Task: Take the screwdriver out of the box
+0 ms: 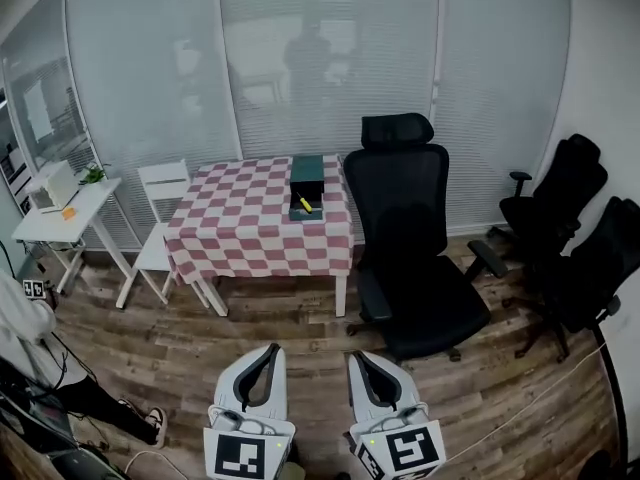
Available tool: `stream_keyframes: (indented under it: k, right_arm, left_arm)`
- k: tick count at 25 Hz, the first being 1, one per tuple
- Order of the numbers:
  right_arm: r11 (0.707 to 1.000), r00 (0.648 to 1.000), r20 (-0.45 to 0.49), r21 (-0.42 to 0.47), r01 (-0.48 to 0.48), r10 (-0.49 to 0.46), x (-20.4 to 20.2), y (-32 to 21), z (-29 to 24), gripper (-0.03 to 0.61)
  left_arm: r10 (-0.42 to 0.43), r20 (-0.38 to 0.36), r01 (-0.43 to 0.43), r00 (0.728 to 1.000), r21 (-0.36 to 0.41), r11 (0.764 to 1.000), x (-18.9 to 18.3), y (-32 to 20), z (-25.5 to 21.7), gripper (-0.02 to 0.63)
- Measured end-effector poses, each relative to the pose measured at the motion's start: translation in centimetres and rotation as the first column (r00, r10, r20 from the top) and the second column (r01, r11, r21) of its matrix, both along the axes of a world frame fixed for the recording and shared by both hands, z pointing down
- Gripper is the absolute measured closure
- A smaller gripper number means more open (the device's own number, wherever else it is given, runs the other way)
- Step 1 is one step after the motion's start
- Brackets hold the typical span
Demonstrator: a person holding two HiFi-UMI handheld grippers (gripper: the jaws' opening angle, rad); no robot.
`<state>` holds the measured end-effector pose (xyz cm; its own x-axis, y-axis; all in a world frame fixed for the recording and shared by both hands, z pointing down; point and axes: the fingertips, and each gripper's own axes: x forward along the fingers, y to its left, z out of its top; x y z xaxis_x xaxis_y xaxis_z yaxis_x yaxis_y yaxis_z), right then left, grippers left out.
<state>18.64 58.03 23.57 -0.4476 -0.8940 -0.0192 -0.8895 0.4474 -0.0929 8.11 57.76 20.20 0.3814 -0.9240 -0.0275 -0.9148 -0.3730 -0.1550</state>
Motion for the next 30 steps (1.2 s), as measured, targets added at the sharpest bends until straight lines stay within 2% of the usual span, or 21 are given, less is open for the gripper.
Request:
stream_keyframes:
  k: [5, 10, 16, 21, 30]
  right_arm:
    - [0.999, 1.0, -0.01, -0.048, 0.004, -0.005, -1.0, -4.5, 2.0, 0.551]
    - [0.998, 1.0, -0.021, -0.068, 0.018, -0.019, -4.1, -11.3, 2.5, 0.551]
    - [0.999, 0.999, -0.032, -0.051, 0.007, -0.009, -7.9, -19.4, 1.0, 0.551]
    - [1.0, 0.998, -0.067, -0.019, -0.008, 0.007, -10.1, -24.0, -0.2, 0.551]
    - [0.998, 0.995, -0.094, -0.058, -0.031, 0.025, -10.0, -29.4, 1.7, 0.551]
  left_arm:
    - [-0.008, -0.016, 0.007, 1.0, -0.03, 1.0, -1.5, -4.5, 1.8, 0.614]
    - [-0.012, -0.038, 0.011, 0.999, -0.027, 1.0, -4.5, -11.4, 2.0, 0.614]
    - [-0.004, -0.057, 0.005, 0.998, 0.025, 1.0, -8.6, -18.7, 0.0, 0.614]
    - [0.002, -0.09, 0.004, 0.996, 0.063, 0.998, -10.9, -23.3, -1.3, 0.614]
    - [0.028, -0.084, -0.028, 0.996, 0.005, 1.0, -10.5, -29.0, 1.2, 0.614]
